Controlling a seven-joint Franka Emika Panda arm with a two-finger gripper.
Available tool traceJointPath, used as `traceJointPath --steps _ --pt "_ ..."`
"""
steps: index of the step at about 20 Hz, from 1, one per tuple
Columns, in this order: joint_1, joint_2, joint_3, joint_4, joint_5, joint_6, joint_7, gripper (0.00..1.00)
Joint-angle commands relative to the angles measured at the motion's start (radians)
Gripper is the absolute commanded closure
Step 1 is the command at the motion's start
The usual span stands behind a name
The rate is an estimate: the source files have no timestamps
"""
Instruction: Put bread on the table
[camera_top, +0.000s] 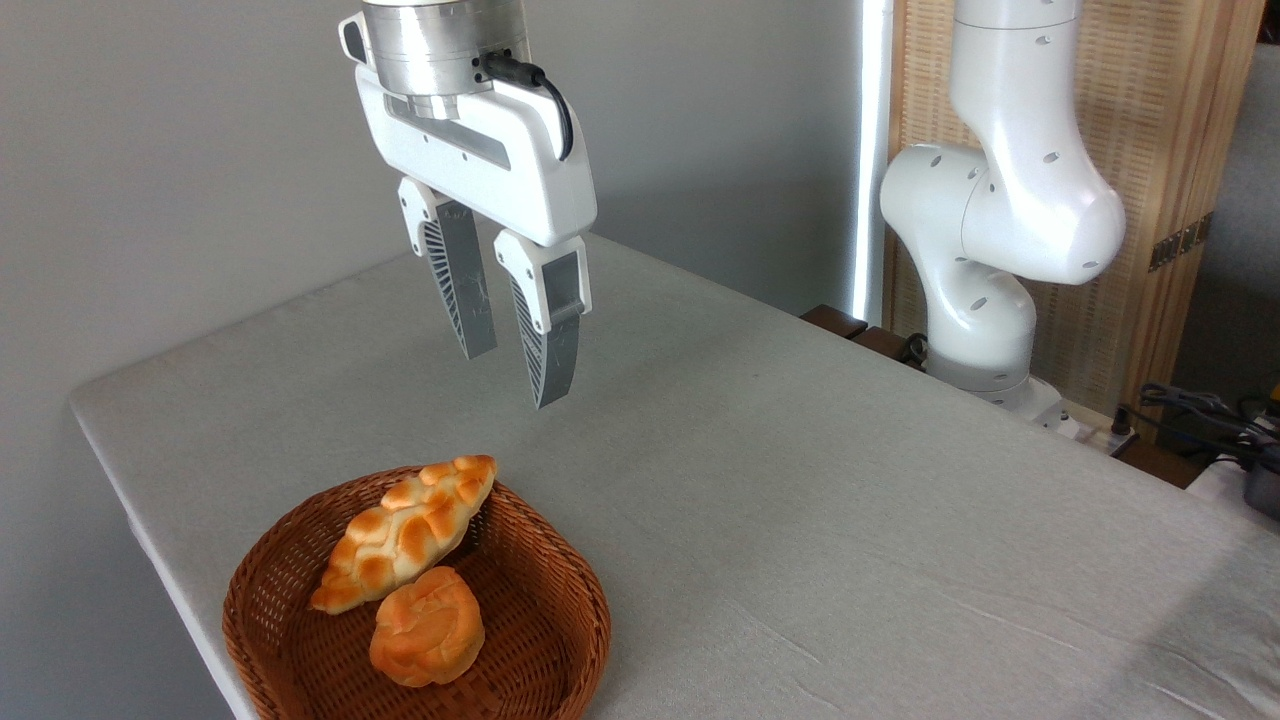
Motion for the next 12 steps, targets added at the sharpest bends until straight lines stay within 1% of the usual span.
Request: traceJointPath --steps 1,9,12 --pt "0.007 -0.015 -0.005 -0.017 0.003 -0.01 0.012 0.0" --pt "0.007 -0.012 -0.006 -0.017 -0.002 -0.001 0.006 0.0" --pt "0.002 0.02 -0.022 -0.017 -0.003 0.026 0.003 0.0"
